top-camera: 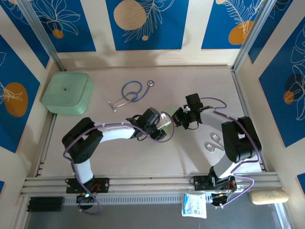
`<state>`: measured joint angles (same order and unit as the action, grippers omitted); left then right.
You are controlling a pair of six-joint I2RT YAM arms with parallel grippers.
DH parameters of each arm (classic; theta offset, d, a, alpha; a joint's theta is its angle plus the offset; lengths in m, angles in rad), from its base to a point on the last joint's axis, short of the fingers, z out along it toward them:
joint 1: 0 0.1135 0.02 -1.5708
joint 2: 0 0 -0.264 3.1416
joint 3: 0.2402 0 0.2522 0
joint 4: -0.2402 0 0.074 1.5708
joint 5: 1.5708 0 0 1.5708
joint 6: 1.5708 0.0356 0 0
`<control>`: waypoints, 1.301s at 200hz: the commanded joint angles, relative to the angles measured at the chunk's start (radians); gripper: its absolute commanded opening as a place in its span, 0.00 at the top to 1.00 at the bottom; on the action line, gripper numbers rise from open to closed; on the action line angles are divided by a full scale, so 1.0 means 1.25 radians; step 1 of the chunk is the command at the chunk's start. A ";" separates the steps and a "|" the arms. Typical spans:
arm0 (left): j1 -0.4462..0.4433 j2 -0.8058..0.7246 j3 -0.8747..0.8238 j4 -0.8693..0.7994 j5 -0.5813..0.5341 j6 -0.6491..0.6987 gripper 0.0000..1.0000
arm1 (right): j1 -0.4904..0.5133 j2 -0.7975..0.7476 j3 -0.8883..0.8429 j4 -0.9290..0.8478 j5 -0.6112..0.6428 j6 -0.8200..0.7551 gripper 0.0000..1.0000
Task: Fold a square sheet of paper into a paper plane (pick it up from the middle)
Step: Fold the wing for the fifth time at the center of the table.
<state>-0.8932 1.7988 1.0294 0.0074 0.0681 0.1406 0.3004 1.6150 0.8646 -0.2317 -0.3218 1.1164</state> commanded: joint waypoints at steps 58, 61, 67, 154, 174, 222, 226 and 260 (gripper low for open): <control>-0.008 0.049 0.037 0.022 -0.027 0.052 0.58 | -0.010 0.005 0.027 -0.044 -0.046 0.033 0.98; -0.008 0.051 0.038 0.020 -0.029 0.051 0.58 | -0.011 0.006 0.027 -0.045 -0.045 0.034 0.98; -0.008 0.052 0.041 0.019 -0.035 0.047 0.59 | -0.011 0.007 0.028 -0.048 -0.047 0.034 0.98; -0.008 0.069 0.033 0.022 -0.031 0.046 0.79 | -0.010 0.034 0.040 -0.108 -0.033 0.019 0.71; -0.008 0.068 0.026 0.028 -0.031 0.045 0.79 | -0.010 0.046 0.048 -0.123 -0.029 0.012 0.63; -0.008 0.065 0.017 0.036 -0.021 0.047 0.79 | -0.007 0.092 0.083 -0.137 -0.044 -0.002 0.60; -0.008 0.065 0.017 0.036 -0.021 0.047 0.79 | -0.006 0.097 0.085 -0.138 -0.047 -0.002 0.61; -0.008 0.067 0.010 0.036 -0.019 0.040 0.78 | -0.005 0.103 0.085 -0.139 -0.052 -0.005 0.68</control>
<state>-0.8951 1.8694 1.0557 0.0422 0.0315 0.1898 0.2932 1.7351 0.9546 -0.3649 -0.3504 1.1244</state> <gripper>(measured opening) 0.214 0.349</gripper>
